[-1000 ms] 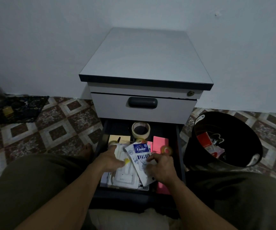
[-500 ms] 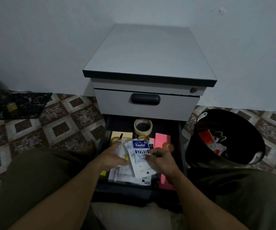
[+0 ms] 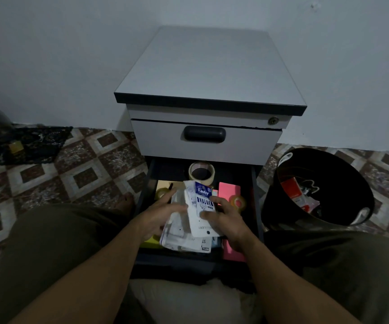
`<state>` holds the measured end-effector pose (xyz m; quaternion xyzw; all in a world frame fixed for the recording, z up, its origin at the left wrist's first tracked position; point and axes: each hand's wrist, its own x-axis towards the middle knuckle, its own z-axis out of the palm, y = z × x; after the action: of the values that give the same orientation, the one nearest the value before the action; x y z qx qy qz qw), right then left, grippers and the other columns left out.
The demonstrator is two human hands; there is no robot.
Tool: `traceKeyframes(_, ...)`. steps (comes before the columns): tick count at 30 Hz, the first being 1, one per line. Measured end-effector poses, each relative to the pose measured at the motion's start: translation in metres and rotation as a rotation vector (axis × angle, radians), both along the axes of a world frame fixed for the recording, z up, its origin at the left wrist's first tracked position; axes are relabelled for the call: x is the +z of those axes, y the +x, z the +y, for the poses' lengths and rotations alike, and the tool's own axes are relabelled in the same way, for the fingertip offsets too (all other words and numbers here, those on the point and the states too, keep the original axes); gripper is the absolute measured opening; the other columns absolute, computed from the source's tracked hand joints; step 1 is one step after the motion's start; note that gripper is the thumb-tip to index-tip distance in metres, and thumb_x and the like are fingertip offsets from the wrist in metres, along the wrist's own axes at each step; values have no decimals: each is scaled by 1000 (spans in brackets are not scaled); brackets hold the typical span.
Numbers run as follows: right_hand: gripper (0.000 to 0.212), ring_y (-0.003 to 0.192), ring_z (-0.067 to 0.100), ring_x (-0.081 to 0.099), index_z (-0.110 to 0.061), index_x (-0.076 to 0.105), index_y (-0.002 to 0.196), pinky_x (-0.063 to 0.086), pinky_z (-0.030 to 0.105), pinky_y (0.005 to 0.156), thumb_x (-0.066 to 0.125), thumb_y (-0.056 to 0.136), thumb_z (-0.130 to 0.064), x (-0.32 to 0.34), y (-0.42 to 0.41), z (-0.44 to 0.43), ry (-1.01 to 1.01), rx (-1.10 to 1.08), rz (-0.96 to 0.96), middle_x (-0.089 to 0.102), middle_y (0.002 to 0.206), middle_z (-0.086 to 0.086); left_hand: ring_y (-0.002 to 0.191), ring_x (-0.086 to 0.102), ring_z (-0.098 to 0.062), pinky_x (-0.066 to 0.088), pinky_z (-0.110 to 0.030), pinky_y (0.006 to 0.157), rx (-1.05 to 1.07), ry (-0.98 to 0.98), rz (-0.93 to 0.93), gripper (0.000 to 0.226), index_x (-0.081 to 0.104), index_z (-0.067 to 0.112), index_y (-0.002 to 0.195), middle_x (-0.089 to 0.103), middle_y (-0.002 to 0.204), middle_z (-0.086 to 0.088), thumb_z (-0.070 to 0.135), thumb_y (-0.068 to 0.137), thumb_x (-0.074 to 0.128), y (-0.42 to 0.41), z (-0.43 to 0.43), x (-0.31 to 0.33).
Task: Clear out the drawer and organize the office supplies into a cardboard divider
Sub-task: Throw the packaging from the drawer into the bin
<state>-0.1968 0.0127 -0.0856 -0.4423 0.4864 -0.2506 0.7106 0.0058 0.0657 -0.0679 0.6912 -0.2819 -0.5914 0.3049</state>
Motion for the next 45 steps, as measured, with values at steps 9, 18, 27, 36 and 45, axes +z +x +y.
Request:
traceKeyframes(9, 55, 93, 28, 74, -20, 53, 126, 61, 46, 80, 77, 80, -1, 9, 6, -10, -41, 34, -6, 68, 115, 9, 102, 72, -22, 61, -45, 82, 76, -116, 144, 85, 35, 43, 149, 65, 129, 0, 7, 84, 77, -5, -3, 0)
traceKeyframes(18, 56, 92, 19, 71, -17, 52, 129, 61, 37, 79, 76, 80, -2, 1, 5, -4, -34, 129, 134, 69, 106, -2, 103, 67, -22, 57, -52, 89, 32, -96, 77, 96, 24, 40, 154, 61, 108, 16, -13, 85, 65, -14, 1, 8)
traceKeyframes(27, 51, 89, 20, 72, -20, 49, 133, 61, 42, 79, 66, 89, -2, 0, 6, 7, -52, 98, 99, 70, 107, 0, 113, 66, -30, 57, -55, 88, 72, -86, 186, 111, 12, 51, 153, 62, 135, -6, -16, 82, 64, -19, 3, 6)
traceKeyframes(36, 51, 90, 22, 73, -32, 50, 130, 62, 40, 75, 67, 89, -7, 11, 7, 10, -65, 38, 22, 71, 111, -1, 114, 66, -30, 60, -45, 81, 96, -154, 279, 107, 17, 53, 152, 61, 137, -6, -17, 84, 62, -20, 0, 10)
traceKeyframes(45, 52, 83, 25, 74, -25, 54, 130, 61, 41, 68, 71, 86, -2, 38, 2, -6, -57, 16, -38, 71, 110, 8, 111, 67, -29, 54, -55, 94, 70, -171, 224, 77, 41, 36, 147, 68, 126, -6, -5, 87, 66, -19, -10, 32)
